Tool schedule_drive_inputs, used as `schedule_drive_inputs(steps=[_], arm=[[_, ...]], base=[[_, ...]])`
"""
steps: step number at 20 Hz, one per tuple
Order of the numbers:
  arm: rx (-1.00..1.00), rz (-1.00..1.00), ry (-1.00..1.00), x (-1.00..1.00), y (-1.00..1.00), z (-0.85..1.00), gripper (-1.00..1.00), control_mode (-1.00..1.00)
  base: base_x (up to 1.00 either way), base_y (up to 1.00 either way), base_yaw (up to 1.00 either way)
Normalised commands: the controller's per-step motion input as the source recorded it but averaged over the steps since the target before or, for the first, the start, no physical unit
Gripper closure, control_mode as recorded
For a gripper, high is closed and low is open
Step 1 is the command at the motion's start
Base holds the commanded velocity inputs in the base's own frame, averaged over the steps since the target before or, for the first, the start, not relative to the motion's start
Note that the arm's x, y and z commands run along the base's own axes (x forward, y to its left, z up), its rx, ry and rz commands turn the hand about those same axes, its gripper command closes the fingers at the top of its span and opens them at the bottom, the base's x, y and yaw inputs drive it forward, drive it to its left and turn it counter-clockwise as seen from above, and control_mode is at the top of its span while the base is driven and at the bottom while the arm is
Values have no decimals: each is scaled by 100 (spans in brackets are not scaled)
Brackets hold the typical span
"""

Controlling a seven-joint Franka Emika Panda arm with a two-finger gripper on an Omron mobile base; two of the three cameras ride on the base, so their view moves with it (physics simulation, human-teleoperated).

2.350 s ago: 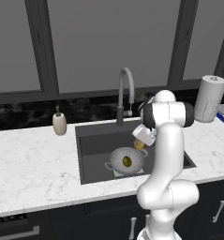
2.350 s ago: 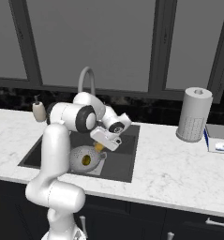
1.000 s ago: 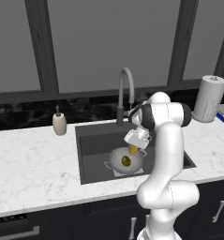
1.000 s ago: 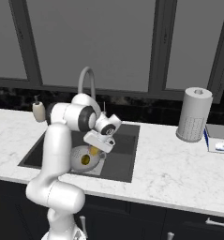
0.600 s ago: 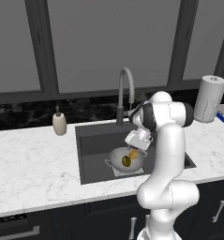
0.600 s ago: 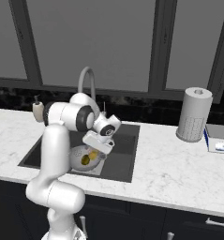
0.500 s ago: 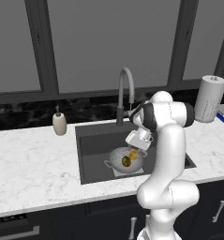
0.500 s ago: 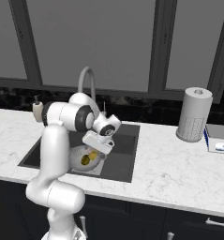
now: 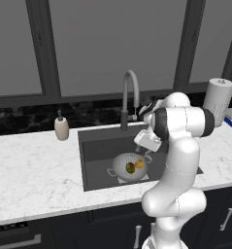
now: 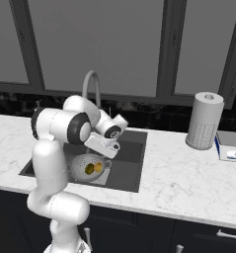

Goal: Put the colander in the sink, put the kiwi, kiwi in the colander, and turn on the sink faucet and pour water over the colander.

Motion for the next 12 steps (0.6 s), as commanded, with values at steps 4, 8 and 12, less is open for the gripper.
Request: schedule_drive_inputs(steps=[4, 8, 12], arm=[[0, 0, 0, -42, -28, 33, -100, -100], [0, 0, -5, -47, -31, 18, -100, -100], [-4, 6, -16, -35, -7, 41, -100, -100]], base=[[0, 0, 0], [0, 0, 0], [0, 0, 0]])
